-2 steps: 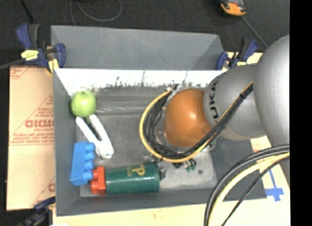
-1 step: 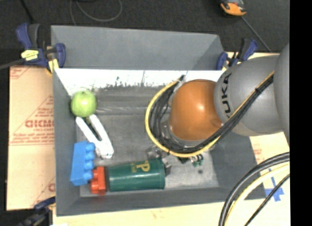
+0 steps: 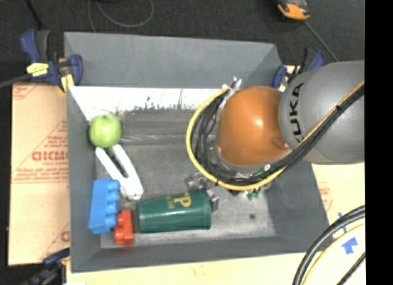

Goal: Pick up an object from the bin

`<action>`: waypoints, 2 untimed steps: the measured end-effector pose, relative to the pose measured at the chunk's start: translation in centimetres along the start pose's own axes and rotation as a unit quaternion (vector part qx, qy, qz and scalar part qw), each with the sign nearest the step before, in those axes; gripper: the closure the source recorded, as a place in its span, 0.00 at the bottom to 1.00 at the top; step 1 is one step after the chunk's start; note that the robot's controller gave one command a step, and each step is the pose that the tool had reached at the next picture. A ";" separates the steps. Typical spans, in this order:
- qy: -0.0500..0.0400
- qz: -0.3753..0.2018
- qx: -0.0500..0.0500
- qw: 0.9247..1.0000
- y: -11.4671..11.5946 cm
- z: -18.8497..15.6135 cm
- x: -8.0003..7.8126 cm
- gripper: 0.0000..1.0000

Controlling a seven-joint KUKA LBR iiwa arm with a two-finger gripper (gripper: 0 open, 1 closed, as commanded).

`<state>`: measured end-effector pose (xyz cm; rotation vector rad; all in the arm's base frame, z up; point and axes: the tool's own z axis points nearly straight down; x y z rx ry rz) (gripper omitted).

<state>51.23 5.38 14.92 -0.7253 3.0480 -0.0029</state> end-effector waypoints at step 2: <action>0.005 0.025 -0.002 1.000 2.1 -10.2 -0.5 1.00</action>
Offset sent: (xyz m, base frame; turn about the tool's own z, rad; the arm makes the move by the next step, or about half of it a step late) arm -0.0094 0.0307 0.1467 0.0888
